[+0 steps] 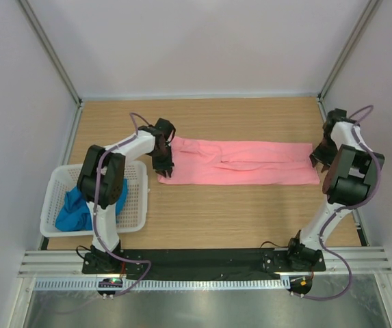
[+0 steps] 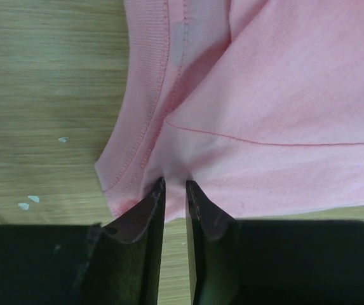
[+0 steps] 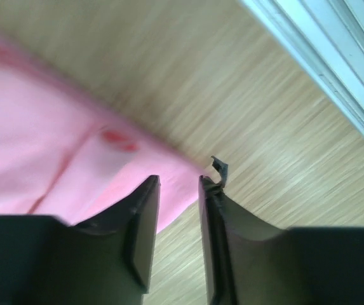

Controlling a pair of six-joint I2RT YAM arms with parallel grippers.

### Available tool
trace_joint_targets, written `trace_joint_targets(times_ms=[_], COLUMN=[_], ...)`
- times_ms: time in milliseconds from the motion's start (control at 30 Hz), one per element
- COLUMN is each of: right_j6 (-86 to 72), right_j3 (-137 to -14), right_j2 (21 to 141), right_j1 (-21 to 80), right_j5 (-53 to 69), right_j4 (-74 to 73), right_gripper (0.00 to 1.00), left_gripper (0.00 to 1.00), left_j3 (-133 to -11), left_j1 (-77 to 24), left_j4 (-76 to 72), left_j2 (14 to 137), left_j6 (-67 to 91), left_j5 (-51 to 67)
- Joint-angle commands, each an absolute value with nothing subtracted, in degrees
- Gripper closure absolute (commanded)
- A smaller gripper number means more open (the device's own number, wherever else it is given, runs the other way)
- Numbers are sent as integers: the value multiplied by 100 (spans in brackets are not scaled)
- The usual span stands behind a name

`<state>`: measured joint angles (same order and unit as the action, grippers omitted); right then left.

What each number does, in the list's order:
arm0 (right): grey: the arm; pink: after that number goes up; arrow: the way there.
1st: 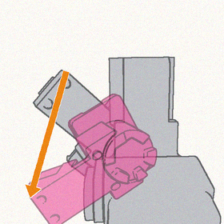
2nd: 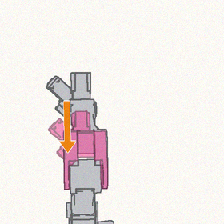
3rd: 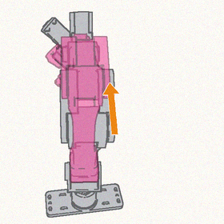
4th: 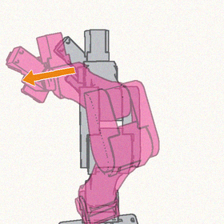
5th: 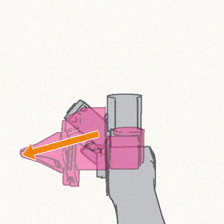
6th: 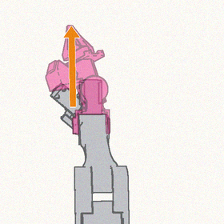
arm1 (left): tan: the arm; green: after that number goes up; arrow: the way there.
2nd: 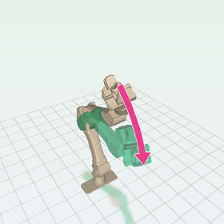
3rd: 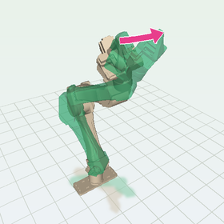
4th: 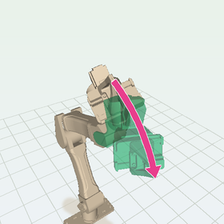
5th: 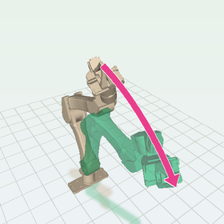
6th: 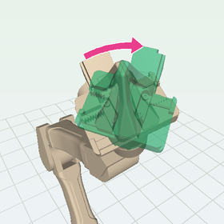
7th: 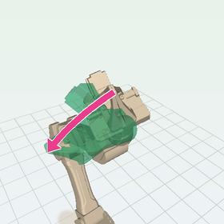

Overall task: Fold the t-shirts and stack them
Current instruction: Fold the tshirt

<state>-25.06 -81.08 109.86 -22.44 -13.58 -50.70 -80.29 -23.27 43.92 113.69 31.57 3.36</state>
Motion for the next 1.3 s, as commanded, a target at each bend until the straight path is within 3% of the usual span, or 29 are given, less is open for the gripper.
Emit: trace_joint_targets(times_ms=[0, 200, 467, 967, 1267], right_j6=[-2399, -3118, -3516, -3718, -3305], right_j3=[-8560, -8148, -8077, -7506, -8199], right_j2=[10337, 10098, 10626, 10564, 11196], right_j1=[-1200, 278, 1826, 2426, 2347], right_j5=[-1477, -801, -712, -466, -922], right_j4=[-5379, -5020, -4702, -4096, -4340], right_gripper=[54, 47, 50, 57, 55], left_gripper=[78, 76, 76, 76, 76], left_j3=[-8112, -8253, -8271, -8262, -8183], left_j1=[-2408, -2435, -2443, -2435, -2443], left_j4=[4684, 4632, 4623, 4632, 4649], left_j2=[10908, 10854, 10942, 10977, 11083], left_j6=[2979, 3015, 2936, 2830, 2804], left_j5=[157, 422, 483, 501, 501])
